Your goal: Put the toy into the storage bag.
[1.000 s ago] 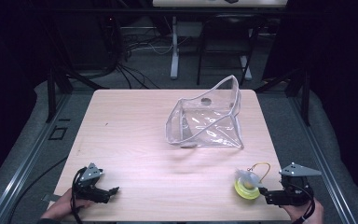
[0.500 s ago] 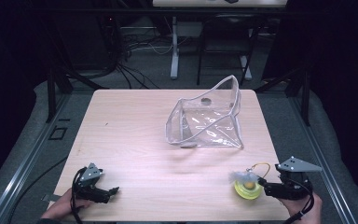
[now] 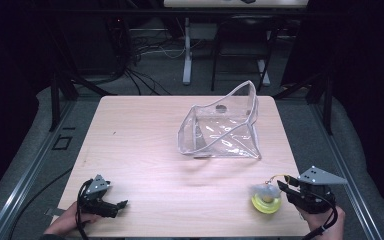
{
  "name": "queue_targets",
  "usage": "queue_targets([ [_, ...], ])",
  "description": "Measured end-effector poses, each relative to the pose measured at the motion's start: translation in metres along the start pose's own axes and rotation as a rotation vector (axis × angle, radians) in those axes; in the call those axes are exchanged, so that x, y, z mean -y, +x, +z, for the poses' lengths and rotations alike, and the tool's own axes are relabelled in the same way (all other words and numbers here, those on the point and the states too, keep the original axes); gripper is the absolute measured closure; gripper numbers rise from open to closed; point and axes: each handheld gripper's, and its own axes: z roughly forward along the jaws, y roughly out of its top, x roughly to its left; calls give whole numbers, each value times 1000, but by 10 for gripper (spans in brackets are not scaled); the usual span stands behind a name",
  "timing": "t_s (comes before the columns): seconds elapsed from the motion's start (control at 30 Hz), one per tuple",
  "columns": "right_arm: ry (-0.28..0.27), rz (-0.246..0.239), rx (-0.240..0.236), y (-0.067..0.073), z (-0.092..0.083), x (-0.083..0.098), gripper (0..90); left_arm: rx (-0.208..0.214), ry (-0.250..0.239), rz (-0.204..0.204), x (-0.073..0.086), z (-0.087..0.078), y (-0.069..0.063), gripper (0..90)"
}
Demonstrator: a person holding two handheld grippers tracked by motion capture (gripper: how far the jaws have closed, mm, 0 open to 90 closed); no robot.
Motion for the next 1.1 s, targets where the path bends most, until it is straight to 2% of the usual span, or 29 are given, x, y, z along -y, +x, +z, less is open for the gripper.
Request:
queue_targets([
  [0.2,-22,8,-13,-1,-6,0,805,0,0,-1,0,0,0,0],
  [0.4,-29,9,-20,0,-5,0,871,0,-1,-4,0,0,0,0],
  [0.6,-14,12,-15,0,-6,-1,878,0,-1,-4,0,0,0,0],
  [1.1,-24,2,-8,1,-2,-9,880,0,0,0,0,0,0,0],
])
